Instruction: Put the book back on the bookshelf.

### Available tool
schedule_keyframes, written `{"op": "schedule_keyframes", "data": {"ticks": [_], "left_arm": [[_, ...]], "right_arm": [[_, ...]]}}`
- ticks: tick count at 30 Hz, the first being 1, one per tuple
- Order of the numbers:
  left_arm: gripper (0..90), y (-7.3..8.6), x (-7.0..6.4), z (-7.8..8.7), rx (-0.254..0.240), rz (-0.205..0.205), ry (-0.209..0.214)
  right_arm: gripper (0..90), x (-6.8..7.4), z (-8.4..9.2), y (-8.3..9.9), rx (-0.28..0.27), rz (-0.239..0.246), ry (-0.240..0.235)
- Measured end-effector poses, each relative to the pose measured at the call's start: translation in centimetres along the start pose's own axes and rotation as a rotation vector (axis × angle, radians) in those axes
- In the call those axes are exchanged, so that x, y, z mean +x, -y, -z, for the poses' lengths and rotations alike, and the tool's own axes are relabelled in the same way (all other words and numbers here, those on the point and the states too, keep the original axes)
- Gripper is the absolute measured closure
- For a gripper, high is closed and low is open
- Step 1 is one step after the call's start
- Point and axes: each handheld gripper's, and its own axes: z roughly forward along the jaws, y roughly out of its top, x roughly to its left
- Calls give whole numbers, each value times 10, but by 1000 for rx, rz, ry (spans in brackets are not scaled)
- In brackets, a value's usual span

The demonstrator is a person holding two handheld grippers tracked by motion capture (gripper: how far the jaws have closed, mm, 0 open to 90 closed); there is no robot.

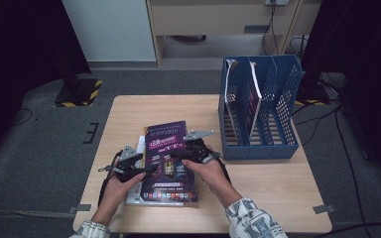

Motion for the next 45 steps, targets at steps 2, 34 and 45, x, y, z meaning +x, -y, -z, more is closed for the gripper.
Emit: {"op": "schedule_keyframes", "data": {"ticks": [2,34,45], "left_arm": [[144,-1,-2,-1,-13,7,11],[90,-1,-9,-9,23,2,95],[131,-1,-11,-10,33,4,158]], "right_arm": [[774,0,8,-2,-33,30,1],[786,-4,25,-4,-158,105,43],[797,0,28,-6,-207,132,35]]}}
